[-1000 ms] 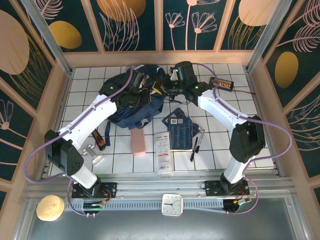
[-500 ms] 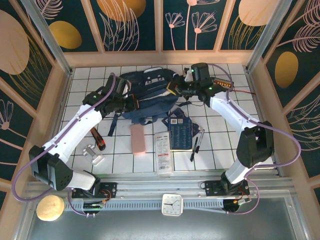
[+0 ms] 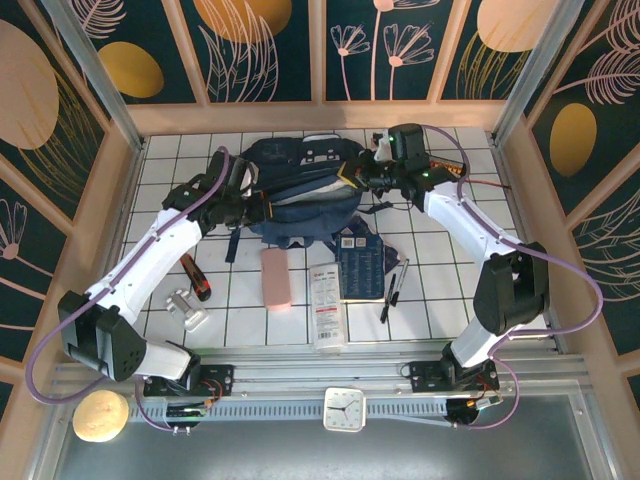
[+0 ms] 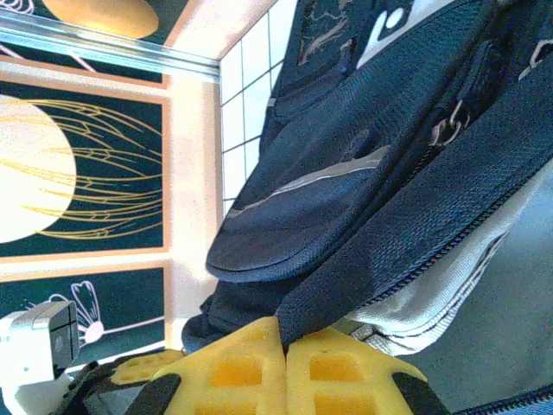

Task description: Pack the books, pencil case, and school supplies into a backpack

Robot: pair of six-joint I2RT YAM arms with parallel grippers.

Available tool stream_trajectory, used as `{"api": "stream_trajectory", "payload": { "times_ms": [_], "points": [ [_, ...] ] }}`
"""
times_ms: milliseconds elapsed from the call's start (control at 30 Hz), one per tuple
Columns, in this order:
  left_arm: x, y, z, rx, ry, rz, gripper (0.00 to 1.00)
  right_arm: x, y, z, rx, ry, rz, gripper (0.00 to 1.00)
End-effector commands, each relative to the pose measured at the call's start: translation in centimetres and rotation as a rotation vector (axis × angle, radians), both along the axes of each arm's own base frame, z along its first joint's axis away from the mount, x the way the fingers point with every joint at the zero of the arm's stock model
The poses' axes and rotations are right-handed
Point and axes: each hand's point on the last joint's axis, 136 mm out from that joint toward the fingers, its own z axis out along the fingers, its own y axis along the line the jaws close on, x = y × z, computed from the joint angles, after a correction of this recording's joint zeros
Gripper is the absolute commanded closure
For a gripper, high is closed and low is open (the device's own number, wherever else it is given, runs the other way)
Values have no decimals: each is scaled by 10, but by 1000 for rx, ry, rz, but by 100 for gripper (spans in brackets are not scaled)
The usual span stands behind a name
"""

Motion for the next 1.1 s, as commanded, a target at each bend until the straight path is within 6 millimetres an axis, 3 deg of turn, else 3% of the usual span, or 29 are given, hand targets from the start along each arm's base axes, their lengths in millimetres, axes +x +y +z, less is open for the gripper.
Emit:
{"api": "stream_trajectory", "payload": {
  "times_ms": [0,67,133,233,333,367,433,500,633,800,900,967,1067],
  "points": [
    [11,47,-16,162,11,61,100,6,-17,45,12,-133,5,100],
    [12,76,-29,221,25,103,100,12,-36,34,-9,-119,-22,100],
    [9,90,-37,253,33,118,100,18,-55,21,-21,-85,-50,100],
    [7,99,-39,297,33,125,100,29,-73,8,-59,-67,-70,100],
    [10,87,-31,225,2,107,100,36,-77,0,-66,-39,-53,100],
    [11,79,-26,171,-9,96,100,36,-71,2,-52,-38,-26,97],
    [12,66,-16,86,-32,87,100,31,-56,7,-50,-42,16,74],
    [14,59,-4,25,-60,86,100,23,-45,11,-65,-28,32,58],
    [10,39,18,-87,-102,56,100,-3,-24,19,-40,30,-11,46],
    [2,7,31,-146,-133,-12,100,-38,6,7,16,149,-36,44],
    [-1,-6,35,-172,-148,-43,100,-52,34,5,-5,115,34,44],
    [-2,-8,35,-179,-150,-52,100,-58,61,8,-74,-11,160,44],
    [-4,-8,32,-157,-150,-72,100,-68,87,4,-340,-368,358,42]
  ]
}}
